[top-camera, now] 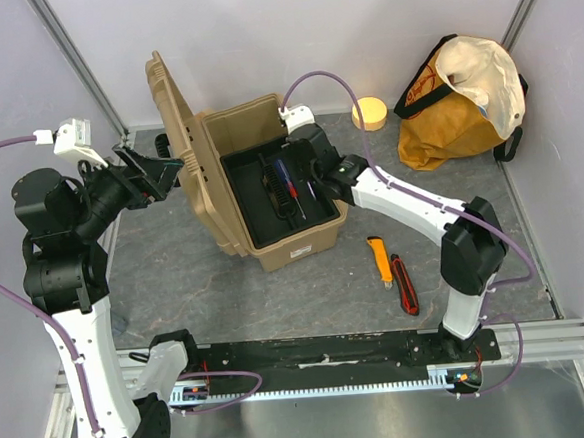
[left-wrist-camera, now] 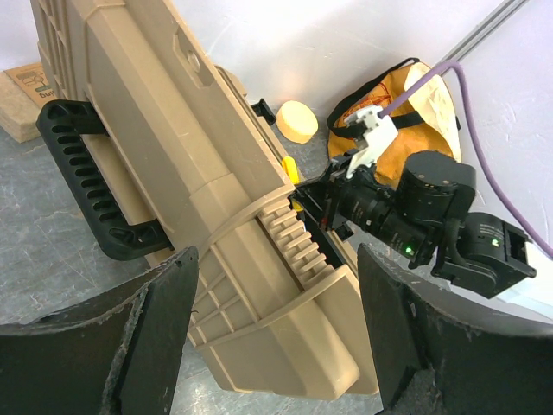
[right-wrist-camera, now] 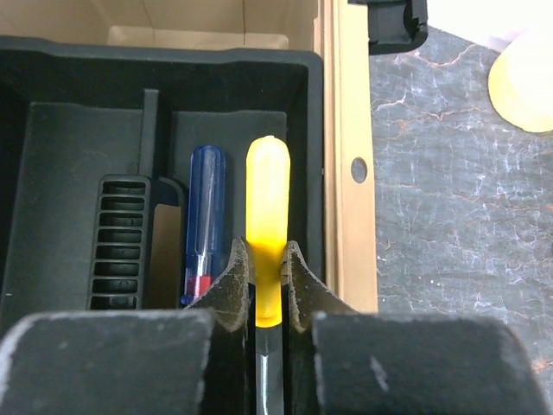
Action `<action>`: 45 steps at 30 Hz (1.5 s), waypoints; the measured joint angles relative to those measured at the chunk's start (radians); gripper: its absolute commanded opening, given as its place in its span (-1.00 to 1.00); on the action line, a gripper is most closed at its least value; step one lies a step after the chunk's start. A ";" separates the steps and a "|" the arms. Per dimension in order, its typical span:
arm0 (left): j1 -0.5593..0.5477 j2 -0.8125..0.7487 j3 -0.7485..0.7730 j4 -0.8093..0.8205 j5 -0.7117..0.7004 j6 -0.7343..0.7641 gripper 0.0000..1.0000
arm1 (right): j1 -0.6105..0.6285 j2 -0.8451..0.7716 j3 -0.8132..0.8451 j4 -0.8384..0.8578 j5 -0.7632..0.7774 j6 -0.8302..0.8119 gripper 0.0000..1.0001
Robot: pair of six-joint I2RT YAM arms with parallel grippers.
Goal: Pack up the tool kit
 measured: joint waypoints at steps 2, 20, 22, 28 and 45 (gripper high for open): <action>0.000 0.000 0.000 0.000 0.000 0.000 0.60 | 0.000 0.018 0.000 -0.001 0.000 0.000 -0.78; 0.000 -0.005 0.000 0.000 0.000 0.000 0.61 | 0.005 0.037 0.008 -0.062 -0.013 0.031 -0.11; 0.000 -0.007 0.000 0.000 0.000 0.000 0.61 | 0.005 0.003 0.007 -0.084 -0.010 0.041 -0.04; 0.000 -0.012 0.000 0.000 0.000 0.000 0.61 | 0.005 -0.230 -0.046 -0.129 0.053 0.088 0.15; 0.000 -0.031 0.000 0.000 0.002 0.000 0.61 | -0.161 -0.703 -0.602 -0.464 0.195 0.311 0.53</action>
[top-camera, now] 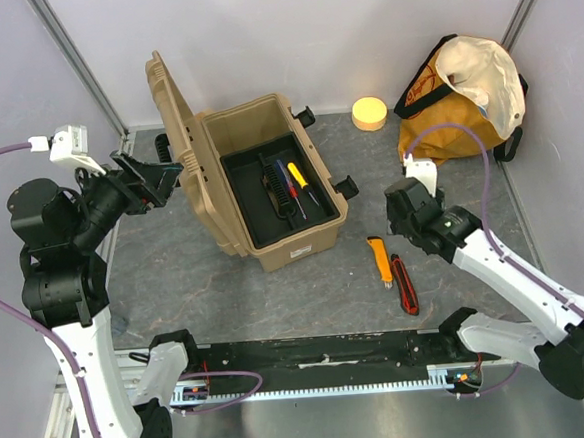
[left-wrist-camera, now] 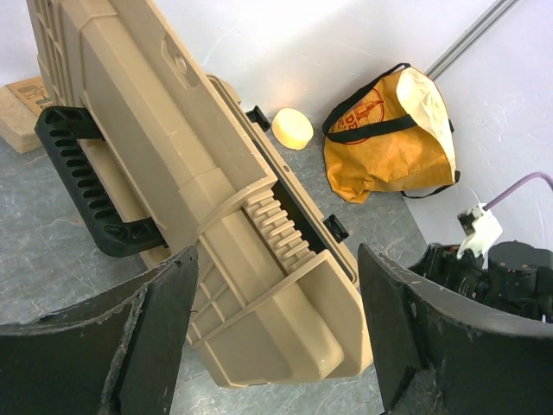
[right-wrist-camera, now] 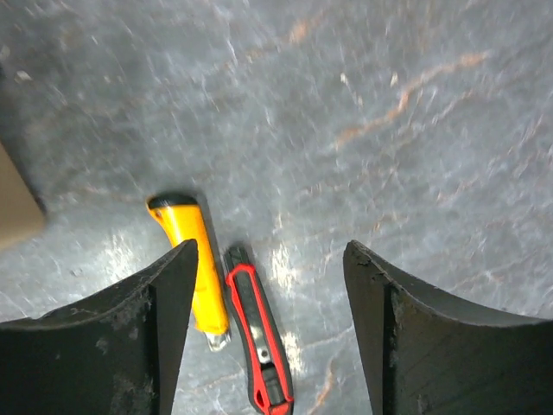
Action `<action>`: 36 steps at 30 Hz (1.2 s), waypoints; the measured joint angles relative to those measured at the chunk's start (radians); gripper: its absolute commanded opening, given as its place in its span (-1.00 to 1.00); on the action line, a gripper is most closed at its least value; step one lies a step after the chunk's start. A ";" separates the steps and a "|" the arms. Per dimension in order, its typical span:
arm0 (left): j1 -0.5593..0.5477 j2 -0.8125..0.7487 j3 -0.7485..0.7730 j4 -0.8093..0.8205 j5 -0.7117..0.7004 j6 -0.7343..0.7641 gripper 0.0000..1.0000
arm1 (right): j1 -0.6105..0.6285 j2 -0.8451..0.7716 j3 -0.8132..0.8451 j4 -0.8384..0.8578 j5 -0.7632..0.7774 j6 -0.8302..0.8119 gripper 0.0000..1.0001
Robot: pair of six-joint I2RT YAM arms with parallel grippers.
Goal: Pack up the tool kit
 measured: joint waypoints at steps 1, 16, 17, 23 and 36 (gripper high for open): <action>0.000 0.000 0.000 0.000 0.000 0.000 0.61 | -0.010 -0.017 -0.026 -0.010 -0.013 0.013 0.57; 0.000 0.002 -0.018 0.003 0.000 0.000 0.61 | -0.117 0.017 -0.205 -0.039 -0.235 0.203 0.71; 0.000 0.003 -0.018 0.003 -0.001 0.000 0.61 | -0.117 0.023 -0.232 -0.030 -0.252 0.218 0.71; 0.000 0.003 -0.019 0.003 -0.001 0.000 0.61 | -0.121 0.025 -0.323 -0.011 -0.303 0.285 0.58; 0.000 0.007 -0.020 0.004 -0.001 0.000 0.61 | -0.122 0.079 -0.415 0.121 -0.358 0.311 0.05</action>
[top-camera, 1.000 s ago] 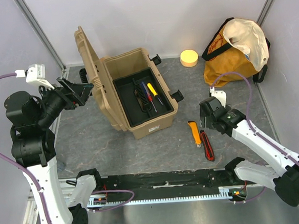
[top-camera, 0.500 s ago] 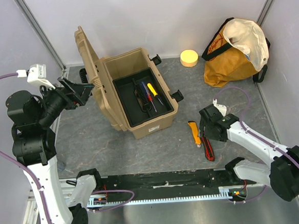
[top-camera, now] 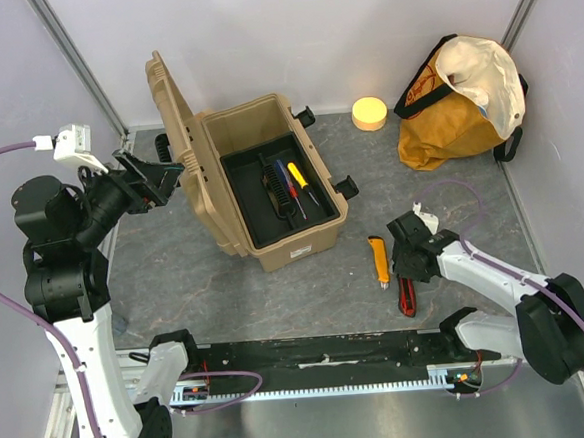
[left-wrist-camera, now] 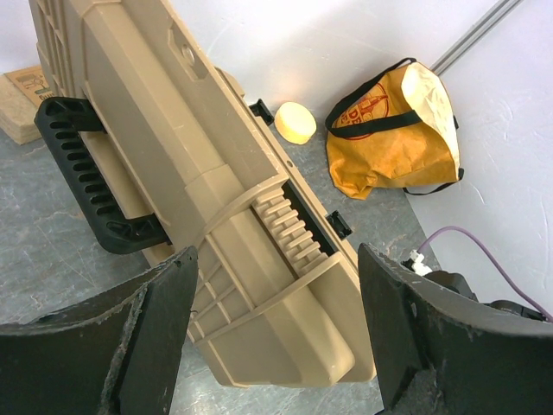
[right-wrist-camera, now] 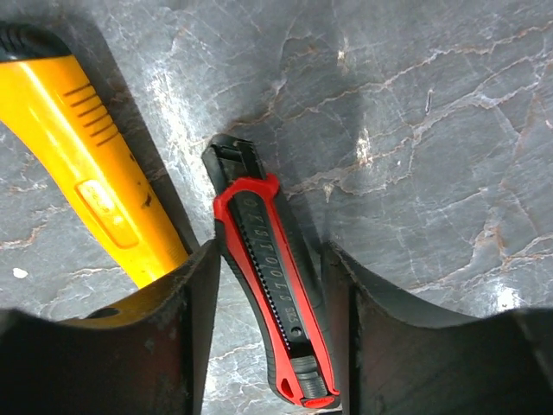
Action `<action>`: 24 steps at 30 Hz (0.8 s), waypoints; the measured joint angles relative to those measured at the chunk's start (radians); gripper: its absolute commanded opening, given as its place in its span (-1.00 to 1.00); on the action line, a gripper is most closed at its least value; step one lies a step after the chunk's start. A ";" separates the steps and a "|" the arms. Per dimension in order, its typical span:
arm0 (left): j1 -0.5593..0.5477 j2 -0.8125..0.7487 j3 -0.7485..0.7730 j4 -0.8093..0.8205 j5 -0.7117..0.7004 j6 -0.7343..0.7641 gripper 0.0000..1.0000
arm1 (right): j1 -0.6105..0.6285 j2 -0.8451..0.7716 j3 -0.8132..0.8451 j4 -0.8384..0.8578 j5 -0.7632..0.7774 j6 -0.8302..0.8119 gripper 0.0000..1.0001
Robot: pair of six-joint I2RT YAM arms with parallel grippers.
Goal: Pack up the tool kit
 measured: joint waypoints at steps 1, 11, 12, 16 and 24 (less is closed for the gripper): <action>0.000 0.000 0.000 0.000 0.000 0.000 0.61 | 0.000 0.001 0.000 0.007 0.000 0.001 -0.02; 0.000 0.000 0.000 0.002 0.000 0.000 0.61 | 0.000 0.005 0.005 0.035 0.029 0.002 -0.84; 0.000 0.000 0.000 0.002 0.000 0.000 0.61 | 0.000 0.005 0.010 0.028 0.044 0.002 -0.86; 0.000 0.000 0.000 0.002 0.000 0.000 0.61 | -0.001 -0.025 0.084 -0.035 0.132 -0.004 -0.91; 0.000 0.000 0.000 0.002 0.000 0.000 0.61 | -0.001 -0.130 0.420 -0.059 0.303 -0.074 -0.87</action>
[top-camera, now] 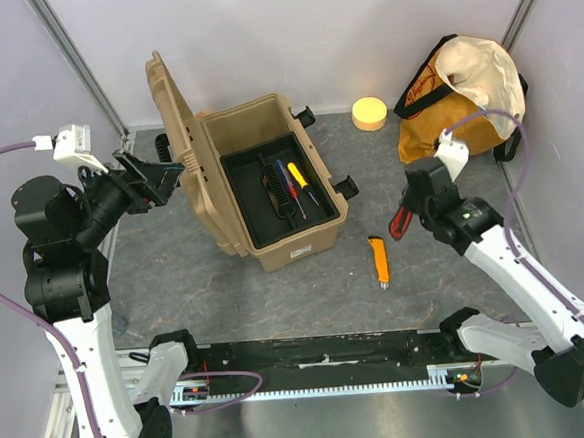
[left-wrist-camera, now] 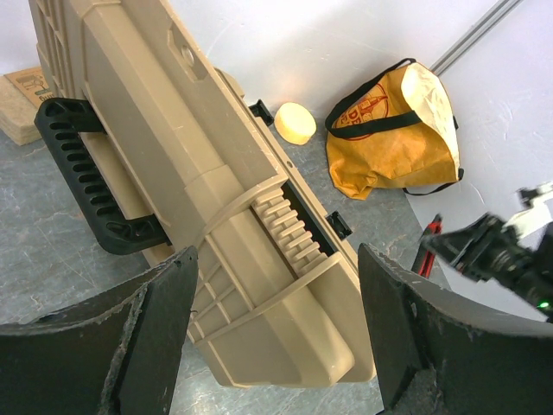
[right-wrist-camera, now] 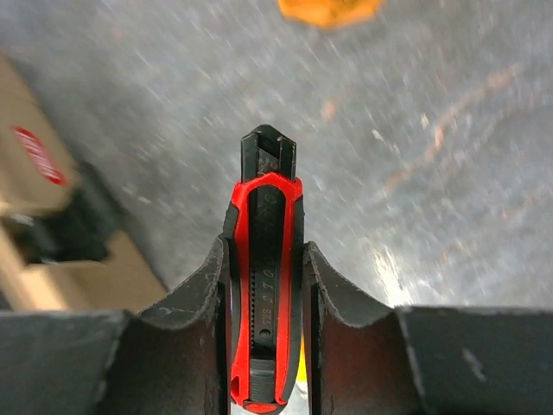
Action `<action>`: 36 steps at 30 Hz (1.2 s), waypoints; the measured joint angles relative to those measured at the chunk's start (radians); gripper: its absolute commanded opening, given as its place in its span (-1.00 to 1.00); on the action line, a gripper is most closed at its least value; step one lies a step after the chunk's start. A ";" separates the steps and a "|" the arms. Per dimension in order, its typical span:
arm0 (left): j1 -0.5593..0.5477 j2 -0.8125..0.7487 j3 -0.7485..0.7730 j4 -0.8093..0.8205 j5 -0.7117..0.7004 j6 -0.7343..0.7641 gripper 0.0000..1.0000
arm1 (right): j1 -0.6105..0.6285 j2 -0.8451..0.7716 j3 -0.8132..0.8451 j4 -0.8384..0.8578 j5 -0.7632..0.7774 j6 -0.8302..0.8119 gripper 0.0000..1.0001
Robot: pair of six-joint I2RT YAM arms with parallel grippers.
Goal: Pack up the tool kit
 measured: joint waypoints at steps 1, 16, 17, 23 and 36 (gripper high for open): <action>0.000 0.000 0.000 0.000 0.000 0.000 0.61 | 0.000 0.000 0.053 0.007 0.003 -0.018 -0.87; 0.000 -0.005 0.000 0.000 0.000 0.000 0.61 | 0.276 0.311 0.448 0.329 -0.227 -0.203 -0.88; 0.000 -0.005 0.000 0.000 0.000 0.000 0.61 | 0.307 0.344 0.463 0.349 -0.233 -0.217 -0.88; 0.000 -0.012 0.000 0.000 0.005 0.000 0.61 | 0.426 0.541 0.556 0.435 -0.260 -0.282 -0.88; 0.000 -0.012 0.000 0.000 0.007 0.000 0.61 | 0.447 0.810 0.688 0.438 -0.315 -0.340 -0.83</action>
